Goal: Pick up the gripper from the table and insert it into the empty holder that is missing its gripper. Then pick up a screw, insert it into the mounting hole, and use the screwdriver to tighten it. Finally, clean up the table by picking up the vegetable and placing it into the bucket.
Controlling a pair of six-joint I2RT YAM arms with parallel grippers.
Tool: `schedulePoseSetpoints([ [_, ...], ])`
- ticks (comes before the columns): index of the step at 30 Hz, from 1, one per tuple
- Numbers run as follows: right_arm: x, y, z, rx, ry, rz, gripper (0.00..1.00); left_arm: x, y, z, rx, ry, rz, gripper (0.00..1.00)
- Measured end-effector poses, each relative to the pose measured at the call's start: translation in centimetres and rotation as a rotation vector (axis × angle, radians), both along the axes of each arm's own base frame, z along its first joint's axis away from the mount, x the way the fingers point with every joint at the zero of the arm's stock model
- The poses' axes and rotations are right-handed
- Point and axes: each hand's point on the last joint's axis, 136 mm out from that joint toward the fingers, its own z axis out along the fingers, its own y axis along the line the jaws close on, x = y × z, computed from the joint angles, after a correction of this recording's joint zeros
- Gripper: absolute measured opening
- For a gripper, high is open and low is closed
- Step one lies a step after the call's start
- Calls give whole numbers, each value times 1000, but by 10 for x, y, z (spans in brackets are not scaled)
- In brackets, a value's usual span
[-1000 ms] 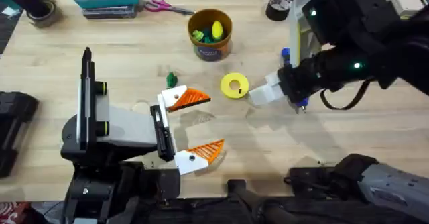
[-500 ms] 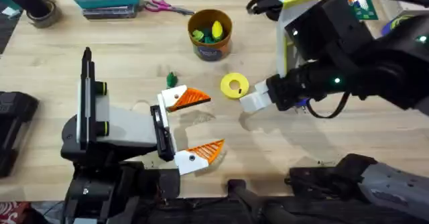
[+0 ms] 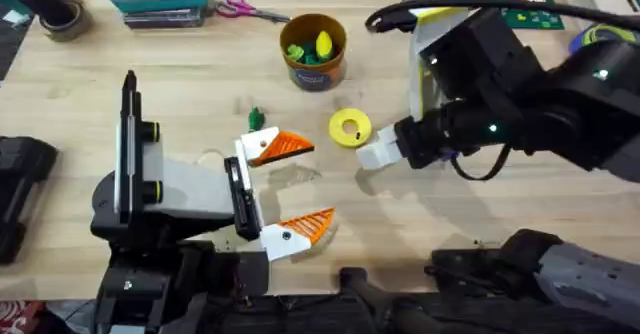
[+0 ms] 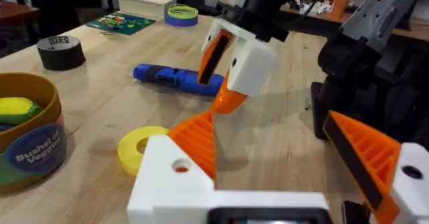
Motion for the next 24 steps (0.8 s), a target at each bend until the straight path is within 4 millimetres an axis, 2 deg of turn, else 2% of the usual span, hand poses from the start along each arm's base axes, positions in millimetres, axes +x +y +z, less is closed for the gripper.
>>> schedulePoseSetpoints([
  [5,6,4,0,14,-20,-1,996,0,0,0,0,0,0,985],
  [24,18,13,-41,-60,78,-4,996,0,0,0,0,0,0,985],
])
